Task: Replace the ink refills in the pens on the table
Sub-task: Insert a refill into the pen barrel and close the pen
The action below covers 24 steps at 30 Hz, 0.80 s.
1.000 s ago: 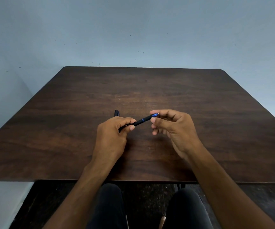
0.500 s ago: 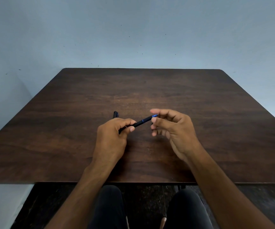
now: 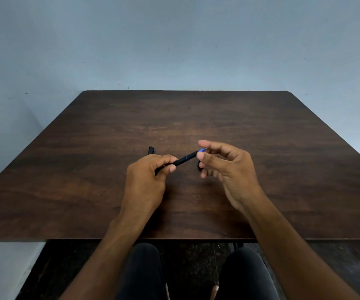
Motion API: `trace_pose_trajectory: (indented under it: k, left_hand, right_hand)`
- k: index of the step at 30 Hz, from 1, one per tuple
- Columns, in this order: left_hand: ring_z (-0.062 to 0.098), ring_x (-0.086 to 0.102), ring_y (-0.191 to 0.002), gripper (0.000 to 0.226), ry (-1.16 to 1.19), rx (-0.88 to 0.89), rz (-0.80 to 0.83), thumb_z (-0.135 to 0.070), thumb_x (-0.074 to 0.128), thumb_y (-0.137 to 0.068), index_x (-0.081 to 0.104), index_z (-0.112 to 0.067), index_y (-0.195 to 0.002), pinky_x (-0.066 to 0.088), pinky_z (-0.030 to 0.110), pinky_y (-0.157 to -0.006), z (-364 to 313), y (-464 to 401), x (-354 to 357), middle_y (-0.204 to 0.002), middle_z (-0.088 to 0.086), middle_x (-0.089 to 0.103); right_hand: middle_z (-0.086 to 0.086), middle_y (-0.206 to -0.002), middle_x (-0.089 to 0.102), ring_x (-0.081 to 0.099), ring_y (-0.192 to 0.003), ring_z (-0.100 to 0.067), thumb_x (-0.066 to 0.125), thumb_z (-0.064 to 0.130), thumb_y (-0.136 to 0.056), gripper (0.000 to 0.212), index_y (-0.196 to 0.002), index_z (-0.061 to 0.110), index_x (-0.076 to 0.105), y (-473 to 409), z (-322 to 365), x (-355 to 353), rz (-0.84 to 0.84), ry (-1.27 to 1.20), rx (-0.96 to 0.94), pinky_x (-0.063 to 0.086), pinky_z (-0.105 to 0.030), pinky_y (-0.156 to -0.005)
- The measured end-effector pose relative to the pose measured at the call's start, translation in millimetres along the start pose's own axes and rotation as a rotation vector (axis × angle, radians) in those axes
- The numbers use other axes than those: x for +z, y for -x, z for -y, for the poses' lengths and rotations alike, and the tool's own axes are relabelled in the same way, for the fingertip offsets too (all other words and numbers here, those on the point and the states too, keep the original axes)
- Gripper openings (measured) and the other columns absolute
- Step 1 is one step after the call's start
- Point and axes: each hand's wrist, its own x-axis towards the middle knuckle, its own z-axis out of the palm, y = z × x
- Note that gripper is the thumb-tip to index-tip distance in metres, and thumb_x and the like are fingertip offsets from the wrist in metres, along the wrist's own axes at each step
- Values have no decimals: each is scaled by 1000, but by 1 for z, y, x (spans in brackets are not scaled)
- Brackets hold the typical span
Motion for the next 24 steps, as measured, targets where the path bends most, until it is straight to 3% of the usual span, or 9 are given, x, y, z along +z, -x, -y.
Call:
trace_pose_trajectory:
  k: [4,8,14,20,24]
  left_hand:
    - [-17,57,-89,25,-5,0,1,-9,74,-85,76,-20,-107,37,-1,-79,0,2,0,-95,-15,69]
    - [-16,57,-90,25,1,5,-6,-9,74,-85,76,-20,-107,37,-1,-79,0,3,0,-96,-12,71]
    - [-16,57,-87,25,-14,-2,-2,-8,74,-85,76,-19,-108,38,-2,-81,-1,2,0,-98,-11,71]
    - [-16,57,-89,25,-11,-26,26,-12,74,-85,75,-21,-109,37,-3,-80,-3,2,1,-99,-13,70]
    - [-20,55,-89,26,-11,-29,31,-12,73,-86,74,-21,-110,37,-3,-81,-2,1,2,-99,-15,69]
  right_hand:
    - [-8,-82,76,68,-75,-21,84,18,-81,18,-98,13,82,1,-2,0,-2,12,3,55,-34,-65]
    - [-7,-75,74,68,-70,-21,91,37,-71,34,-92,13,81,1,0,4,-34,32,16,56,-36,-63]
    - [-5,-85,75,67,-76,-21,84,21,-80,26,-106,19,81,1,1,1,25,48,-7,54,-34,-67]
    - [-7,-72,74,66,-67,-22,89,38,-71,30,-90,16,82,-1,-2,5,-70,72,14,55,-33,-62]
    - [-5,-83,75,68,-72,-20,89,30,-74,31,-101,18,80,-1,-1,3,-49,53,-1,56,-31,-59]
